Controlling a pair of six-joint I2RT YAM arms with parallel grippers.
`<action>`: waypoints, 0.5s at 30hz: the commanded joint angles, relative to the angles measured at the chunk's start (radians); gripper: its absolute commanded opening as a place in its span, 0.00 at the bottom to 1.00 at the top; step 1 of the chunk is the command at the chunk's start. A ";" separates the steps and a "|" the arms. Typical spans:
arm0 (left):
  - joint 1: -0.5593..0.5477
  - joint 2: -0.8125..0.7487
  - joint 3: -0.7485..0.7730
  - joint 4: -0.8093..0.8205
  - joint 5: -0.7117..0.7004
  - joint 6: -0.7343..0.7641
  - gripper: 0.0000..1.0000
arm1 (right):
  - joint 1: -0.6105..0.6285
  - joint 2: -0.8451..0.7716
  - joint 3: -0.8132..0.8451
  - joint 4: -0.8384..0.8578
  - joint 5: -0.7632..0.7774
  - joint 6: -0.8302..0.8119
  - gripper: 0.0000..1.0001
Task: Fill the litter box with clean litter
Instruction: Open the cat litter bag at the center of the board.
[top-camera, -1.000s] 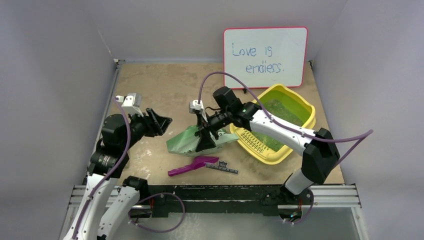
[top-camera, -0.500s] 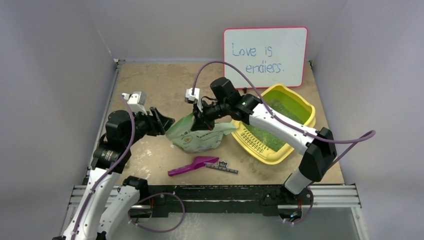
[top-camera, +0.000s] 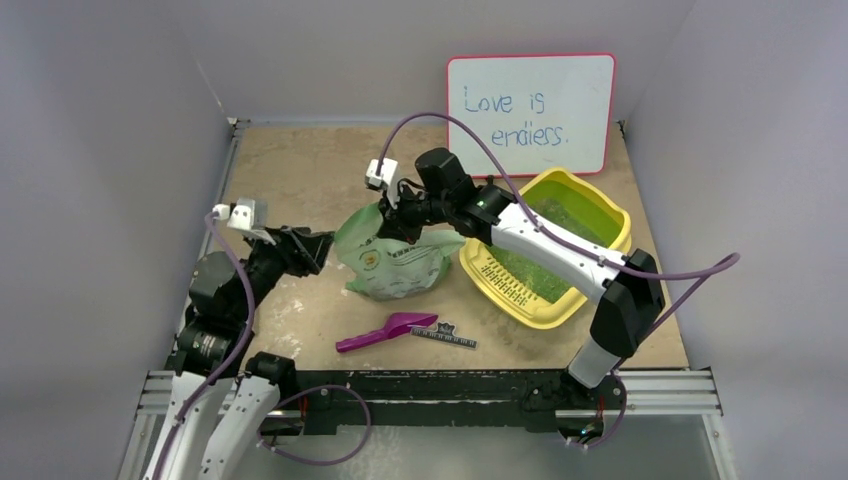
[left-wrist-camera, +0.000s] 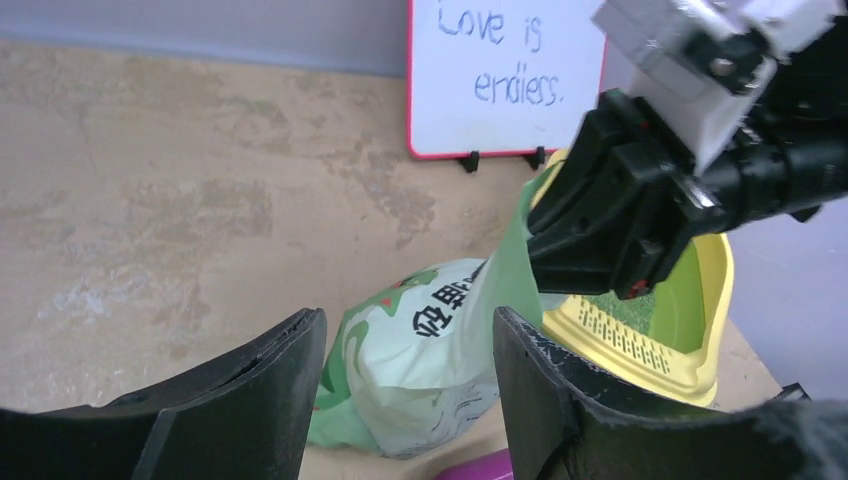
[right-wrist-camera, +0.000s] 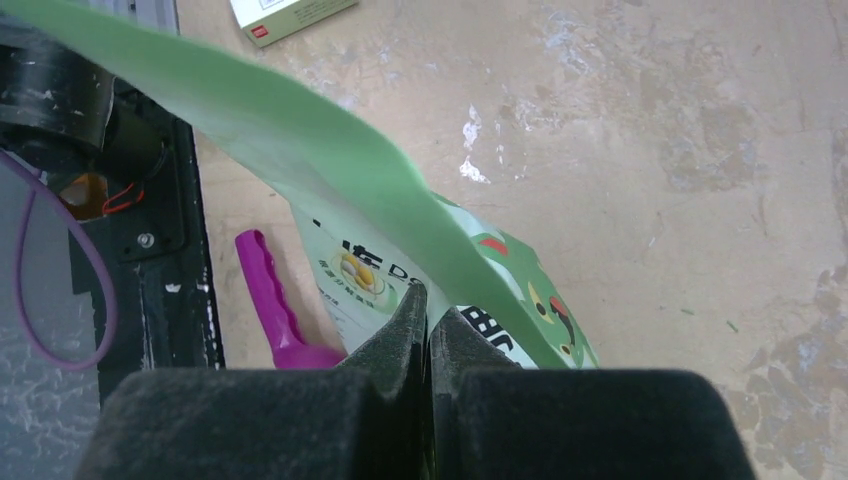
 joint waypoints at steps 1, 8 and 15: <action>0.002 -0.048 -0.056 0.131 0.078 0.059 0.62 | -0.008 0.016 0.063 0.059 0.046 0.030 0.00; 0.002 0.056 -0.077 0.127 0.244 0.126 0.59 | -0.008 -0.003 0.076 0.069 -0.008 0.033 0.00; 0.002 0.078 -0.070 0.216 0.299 0.094 0.58 | -0.009 0.004 0.099 0.016 0.046 0.062 0.00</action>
